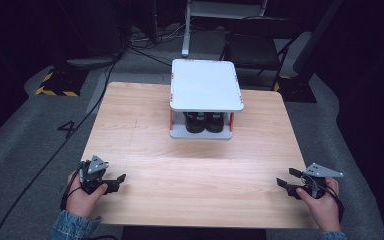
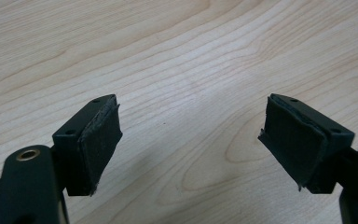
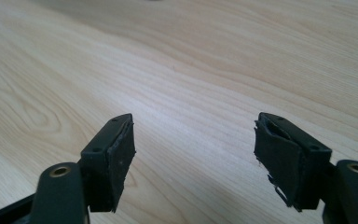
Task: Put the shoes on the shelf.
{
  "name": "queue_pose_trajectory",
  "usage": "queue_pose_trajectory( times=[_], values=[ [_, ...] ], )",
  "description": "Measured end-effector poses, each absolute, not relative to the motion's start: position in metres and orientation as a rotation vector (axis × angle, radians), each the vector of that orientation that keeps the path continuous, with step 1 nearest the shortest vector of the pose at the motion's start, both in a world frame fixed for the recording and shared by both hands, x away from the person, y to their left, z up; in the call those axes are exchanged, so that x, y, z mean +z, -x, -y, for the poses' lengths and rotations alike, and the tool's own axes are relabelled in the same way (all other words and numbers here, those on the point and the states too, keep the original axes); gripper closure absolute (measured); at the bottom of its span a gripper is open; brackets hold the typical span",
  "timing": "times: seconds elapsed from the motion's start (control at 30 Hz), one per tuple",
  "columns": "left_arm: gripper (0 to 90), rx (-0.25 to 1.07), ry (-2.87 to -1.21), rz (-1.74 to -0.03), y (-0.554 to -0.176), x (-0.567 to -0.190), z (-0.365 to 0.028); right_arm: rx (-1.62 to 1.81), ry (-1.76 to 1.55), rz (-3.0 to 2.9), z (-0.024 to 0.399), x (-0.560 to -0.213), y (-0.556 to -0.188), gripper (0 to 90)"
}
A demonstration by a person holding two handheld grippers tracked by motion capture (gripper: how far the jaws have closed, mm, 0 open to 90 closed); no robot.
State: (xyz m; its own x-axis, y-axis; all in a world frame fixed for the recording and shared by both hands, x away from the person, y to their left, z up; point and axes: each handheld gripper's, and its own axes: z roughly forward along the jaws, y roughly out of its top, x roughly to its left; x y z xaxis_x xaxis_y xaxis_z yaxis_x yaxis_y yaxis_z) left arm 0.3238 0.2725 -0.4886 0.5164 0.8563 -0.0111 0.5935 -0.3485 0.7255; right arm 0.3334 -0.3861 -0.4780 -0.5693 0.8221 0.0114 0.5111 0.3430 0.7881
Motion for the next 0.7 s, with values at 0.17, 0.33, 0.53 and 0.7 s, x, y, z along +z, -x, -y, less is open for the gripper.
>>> queue_pose_trajectory(
  times=[0.17, 0.33, 0.53, 0.7],
  values=[
    [19.5, 0.489, -2.082, -1.178, -0.324, -0.49, -0.271, 1.138, -1.174, -2.188, 0.382, -0.485, -0.337, 28.7],
    [19.5, 0.483, -2.084, -1.182, -0.325, -0.492, -0.272, 1.086, -1.214, -2.196, 0.383, -0.495, -0.341, 25.8],
    [19.6, 0.486, -2.073, -1.181, -0.324, -0.492, -0.272, 0.998, -1.254, -2.254, 0.377, -0.504, -0.345, 13.0],
    [19.6, 0.478, -2.082, -1.182, -0.323, -0.493, -0.273, 0.979, -1.221, -2.288, 0.374, -0.505, -0.349, 6.8]
  ],
)
